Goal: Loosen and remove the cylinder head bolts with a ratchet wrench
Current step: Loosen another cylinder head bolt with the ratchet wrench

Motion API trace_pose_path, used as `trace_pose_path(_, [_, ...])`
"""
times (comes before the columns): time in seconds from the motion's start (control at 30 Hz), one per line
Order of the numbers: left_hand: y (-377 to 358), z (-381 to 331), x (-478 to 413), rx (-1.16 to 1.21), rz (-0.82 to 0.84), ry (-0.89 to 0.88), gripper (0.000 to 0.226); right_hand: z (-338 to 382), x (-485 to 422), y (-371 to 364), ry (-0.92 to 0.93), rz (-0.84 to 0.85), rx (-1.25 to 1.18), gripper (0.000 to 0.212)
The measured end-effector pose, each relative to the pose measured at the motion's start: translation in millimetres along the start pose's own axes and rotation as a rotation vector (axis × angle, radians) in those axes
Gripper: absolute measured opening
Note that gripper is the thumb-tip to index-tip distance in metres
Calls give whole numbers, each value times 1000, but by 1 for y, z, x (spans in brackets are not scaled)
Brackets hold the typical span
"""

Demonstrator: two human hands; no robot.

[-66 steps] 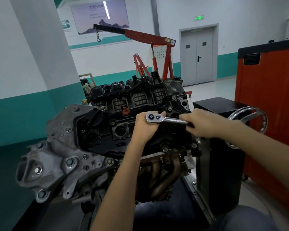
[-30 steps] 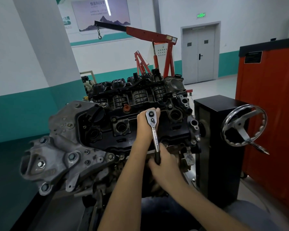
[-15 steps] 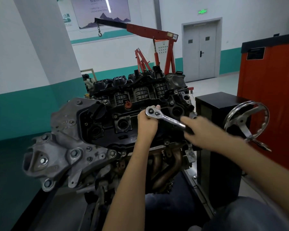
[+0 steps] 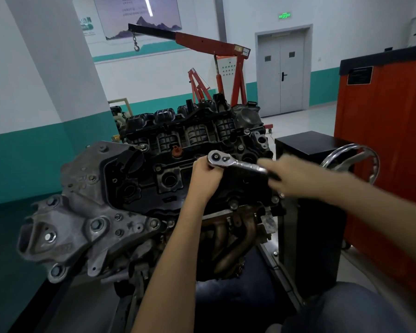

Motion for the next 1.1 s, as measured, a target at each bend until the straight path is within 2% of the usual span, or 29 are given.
trace_pose_path(0.07, [1, -2, 4, 36, -68, -12, 42, -11, -18, 24, 72, -49, 270, 22])
trace_pose_path(0.13, [1, -1, 9, 115, -150, -8, 39, -7, -22, 24, 56, -115, 322, 28])
trace_pose_path(0.23, [-7, 4, 14, 160, -193, -18, 37, 21, 9, -17, -116, -201, 9, 18])
trace_pose_path(0.37, [-16, 4, 11, 198, -264, 6, 47, 100, 27, -66, -307, -299, -554, 24])
trace_pose_path(0.47, [-8, 4, 8, 163, -237, 35, 53, 133, 16, -76, -314, -295, -663, 19])
trace_pose_path(0.53, [1, 2, 7, 131, -153, 20, 53, 118, 15, -69, -300, -242, -573, 18])
trace_pose_path(0.63, [9, -6, 3, 56, -23, -30, 49, 67, 17, -42, -168, -113, -368, 17])
trace_pose_path(0.73, [5, -13, 2, 26, 103, -39, 47, 14, 2, -2, -6, -11, -17, 22])
trace_pose_path(0.8, [3, -13, 6, 64, 86, -48, 41, -4, -13, 19, 49, -31, 205, 23])
trace_pose_path(0.87, [3, -10, 10, 128, -11, -51, 39, -6, -20, 20, 46, -80, 278, 21])
trace_pose_path(0.93, [0, -6, 13, 184, -91, -55, 40, 6, -9, 2, -29, -114, 134, 16])
trace_pose_path(1.03, [-10, -3, 14, 232, -152, -67, 42, 53, 23, -45, -195, -220, -374, 20])
trace_pose_path(1.1, [-16, -6, 13, 246, -211, -57, 43, 94, 28, -69, -346, -332, -577, 23])
Point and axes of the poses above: each hand's wrist, its own x-axis away from the middle knuckle, its own y-axis out of the back of the hand, z = x × y, the point moved 2 cm from there along -x, towards the middle knuckle, and after that the axes turned 12 degrees about x, right-handed, at the moved point
